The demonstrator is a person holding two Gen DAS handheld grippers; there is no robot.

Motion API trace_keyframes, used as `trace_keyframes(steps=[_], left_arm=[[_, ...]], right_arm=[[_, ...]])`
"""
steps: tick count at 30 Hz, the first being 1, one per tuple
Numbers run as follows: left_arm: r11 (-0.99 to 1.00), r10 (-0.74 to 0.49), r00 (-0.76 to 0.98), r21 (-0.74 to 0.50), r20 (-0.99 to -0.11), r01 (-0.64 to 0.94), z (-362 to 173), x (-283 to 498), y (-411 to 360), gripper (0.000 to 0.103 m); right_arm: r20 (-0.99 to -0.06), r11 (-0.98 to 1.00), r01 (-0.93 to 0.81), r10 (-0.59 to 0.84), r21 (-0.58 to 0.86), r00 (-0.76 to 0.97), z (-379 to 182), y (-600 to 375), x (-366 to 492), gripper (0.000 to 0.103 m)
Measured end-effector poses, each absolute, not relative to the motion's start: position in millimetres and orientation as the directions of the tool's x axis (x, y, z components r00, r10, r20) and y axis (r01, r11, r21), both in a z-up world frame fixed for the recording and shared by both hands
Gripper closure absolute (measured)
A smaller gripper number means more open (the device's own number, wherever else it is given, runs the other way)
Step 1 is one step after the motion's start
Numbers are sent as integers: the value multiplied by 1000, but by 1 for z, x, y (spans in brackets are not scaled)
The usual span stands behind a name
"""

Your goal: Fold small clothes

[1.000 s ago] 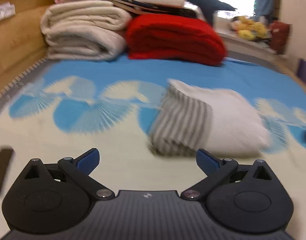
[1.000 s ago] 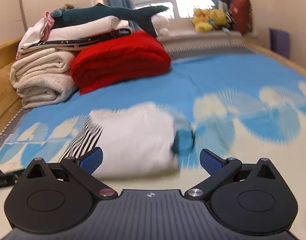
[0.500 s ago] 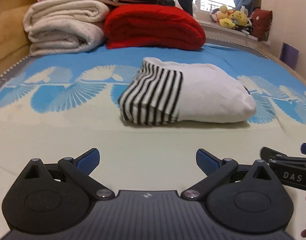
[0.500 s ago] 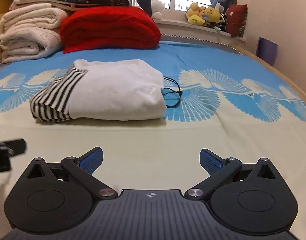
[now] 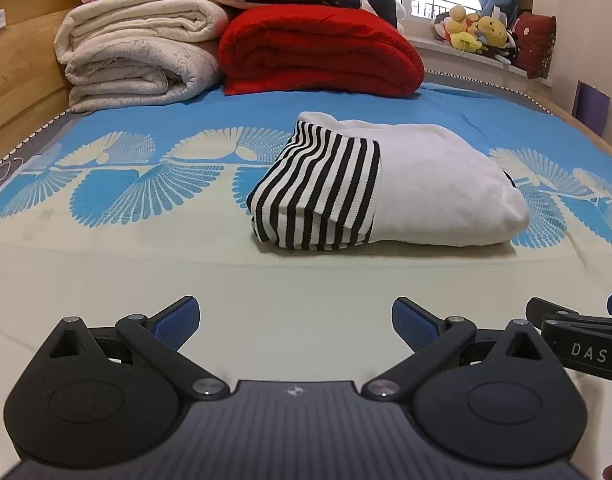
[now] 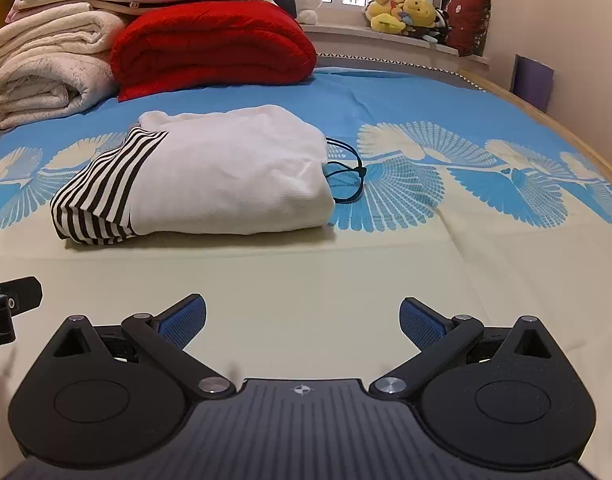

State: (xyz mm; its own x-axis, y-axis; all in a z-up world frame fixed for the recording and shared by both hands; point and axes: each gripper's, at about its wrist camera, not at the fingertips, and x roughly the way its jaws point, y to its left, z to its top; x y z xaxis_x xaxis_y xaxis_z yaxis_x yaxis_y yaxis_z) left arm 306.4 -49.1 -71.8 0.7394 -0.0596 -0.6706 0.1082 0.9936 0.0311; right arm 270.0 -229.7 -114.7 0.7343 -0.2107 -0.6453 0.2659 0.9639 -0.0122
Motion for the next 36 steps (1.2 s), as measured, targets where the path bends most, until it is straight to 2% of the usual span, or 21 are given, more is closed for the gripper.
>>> trace_keyframes(steps=[36], left_arm=[[994,-33,741,55,-670,94,-75,308,-52,1]], right_arm=[[-657,968,252,-188,4,730,-117,-228,268,1]])
